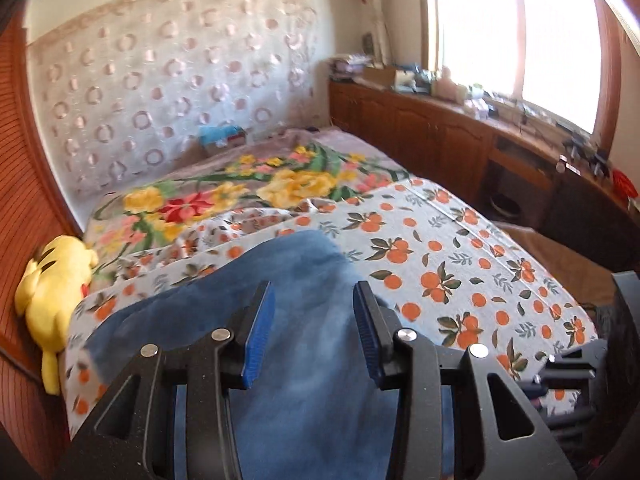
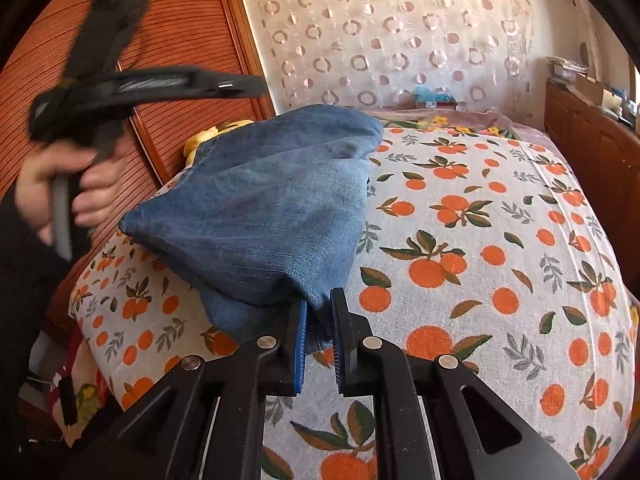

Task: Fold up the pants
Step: 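Fold the bundle over with the right gripper while the left gripper presses it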

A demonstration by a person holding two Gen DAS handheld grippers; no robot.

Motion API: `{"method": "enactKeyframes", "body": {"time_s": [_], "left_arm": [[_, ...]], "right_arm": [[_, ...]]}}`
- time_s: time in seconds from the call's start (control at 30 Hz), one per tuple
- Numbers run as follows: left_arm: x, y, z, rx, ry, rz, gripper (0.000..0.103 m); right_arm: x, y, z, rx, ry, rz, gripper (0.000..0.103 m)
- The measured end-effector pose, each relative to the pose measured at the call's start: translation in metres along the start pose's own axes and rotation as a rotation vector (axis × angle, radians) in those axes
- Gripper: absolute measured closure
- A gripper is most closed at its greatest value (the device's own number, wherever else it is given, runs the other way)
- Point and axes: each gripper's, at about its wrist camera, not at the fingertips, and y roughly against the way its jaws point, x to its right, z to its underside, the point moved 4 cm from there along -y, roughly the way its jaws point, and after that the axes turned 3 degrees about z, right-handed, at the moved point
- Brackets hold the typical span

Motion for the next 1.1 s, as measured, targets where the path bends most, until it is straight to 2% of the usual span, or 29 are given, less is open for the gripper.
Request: {"method": "enactKeyframes", "body": {"time_s": [0.17,0.3,0.37,0.47,0.6,0.7,0.77,0.83,0.87,0.9,1.0,1.1], "left_arm": [[0.009,-0.042,-0.014,-0.094,-0.041,-0.001,0.061],[0.01,-0.079,-0.029,-0.15,-0.088,-0.054,0.061],[0.009,-0.093,-0.033,-0.178,-0.073,-0.045,0.061],[0.011,-0.108,-0.032,-0.214,-0.073,-0.044,0.052],[0.017,-0.131,-0.025,-0.3,-0.057,-0.042,0.051],[0.022,-0.145,-0.018,-0.357,-0.104,-0.105,0.051],[0.027,-0.146,-0.017,-0.352,-0.152,-0.143,0.052],[0.031,-0.145,-0.015,-0.333,-0.2,-0.186,0.064],[0.031,-0.145,-0.015,-0.336,-0.2,-0.183,0.08],[0.029,-0.142,-0.016,-0.335,-0.18,-0.168,0.088],[0.02,-0.13,-0.025,-0.3,-0.12,-0.145,0.096],[0.011,-0.116,-0.034,-0.253,-0.073,-0.127,0.097]], "right_arm": [[-0.001,-0.001,0.003,0.009,0.025,-0.024,0.097],[0.001,-0.001,0.002,0.013,0.019,-0.027,0.097],[0.001,-0.001,0.003,0.011,0.024,-0.024,0.097],[-0.002,-0.002,0.003,0.008,0.041,-0.022,0.097],[-0.004,-0.004,0.002,0.003,0.052,-0.019,0.097],[-0.004,-0.006,0.002,0.001,0.052,-0.017,0.097],[-0.004,-0.007,0.001,0.0,0.051,-0.011,0.097],[-0.004,-0.008,0.001,-0.003,0.047,-0.008,0.097],[-0.004,-0.008,0.002,-0.006,0.044,-0.01,0.097],[-0.004,-0.008,0.002,-0.007,0.042,-0.014,0.097],[-0.003,-0.008,0.002,-0.008,0.031,-0.031,0.101],[-0.002,-0.002,0.002,0.009,0.026,-0.031,0.102]]}}
